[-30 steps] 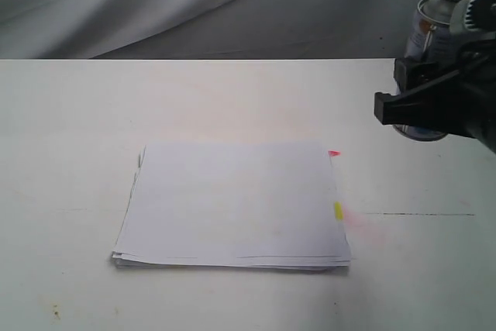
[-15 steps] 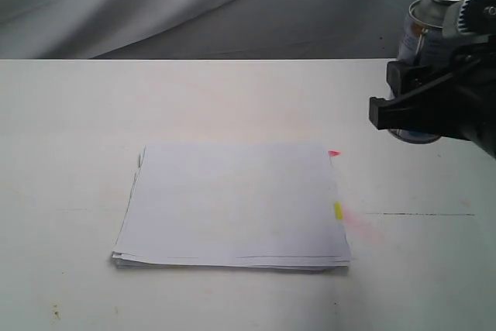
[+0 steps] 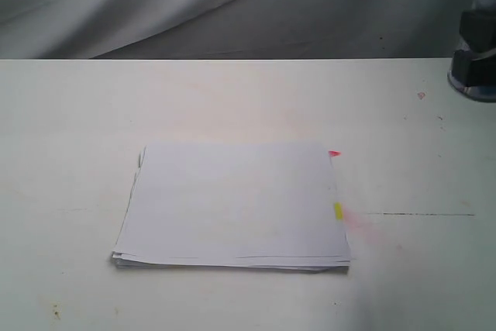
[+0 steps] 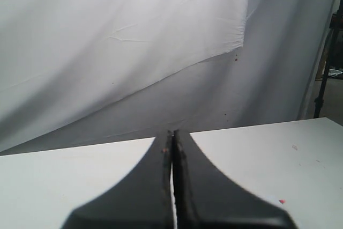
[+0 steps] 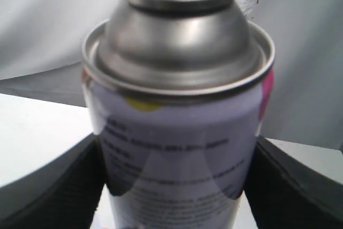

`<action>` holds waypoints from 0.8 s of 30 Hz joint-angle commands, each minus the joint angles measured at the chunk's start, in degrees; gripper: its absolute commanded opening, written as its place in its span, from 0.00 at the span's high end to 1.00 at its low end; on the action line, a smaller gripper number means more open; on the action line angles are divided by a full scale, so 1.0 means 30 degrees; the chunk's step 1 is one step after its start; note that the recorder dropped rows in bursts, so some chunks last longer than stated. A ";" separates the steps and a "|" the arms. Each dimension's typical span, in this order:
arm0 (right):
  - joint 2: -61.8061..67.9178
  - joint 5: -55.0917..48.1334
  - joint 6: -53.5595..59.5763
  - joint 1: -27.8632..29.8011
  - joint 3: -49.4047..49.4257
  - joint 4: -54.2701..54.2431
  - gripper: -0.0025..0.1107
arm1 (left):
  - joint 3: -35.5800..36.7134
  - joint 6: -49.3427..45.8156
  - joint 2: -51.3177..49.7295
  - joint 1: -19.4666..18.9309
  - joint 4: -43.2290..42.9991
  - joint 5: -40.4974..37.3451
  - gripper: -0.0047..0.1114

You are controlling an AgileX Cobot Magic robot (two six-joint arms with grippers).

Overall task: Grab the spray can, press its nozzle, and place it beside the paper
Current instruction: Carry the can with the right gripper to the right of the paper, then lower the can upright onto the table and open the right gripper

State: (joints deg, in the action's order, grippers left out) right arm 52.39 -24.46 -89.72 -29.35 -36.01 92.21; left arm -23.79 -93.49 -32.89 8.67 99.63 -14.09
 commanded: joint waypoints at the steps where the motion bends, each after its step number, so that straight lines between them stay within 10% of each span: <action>1: -0.0409 0.2901 0.5189 0.1513 -0.1110 -0.3352 0.98 | 0.0093 0.0037 0.0090 -0.0014 0.0107 0.0104 0.96; 14: 0.3210 1.4370 2.2898 0.6059 0.1522 -2.2170 0.98 | 0.0093 0.0037 0.0090 -0.0014 0.0107 0.0104 0.96; 24: 1.1823 2.2546 2.6590 0.6059 0.2853 -2.5789 0.98 | 0.0093 0.0000 0.0090 -0.0014 0.0107 0.0104 0.96</action>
State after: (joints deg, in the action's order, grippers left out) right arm 84.33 35.27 -12.20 -11.46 -27.18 17.65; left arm -23.79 -93.59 -32.89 8.67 99.77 -14.09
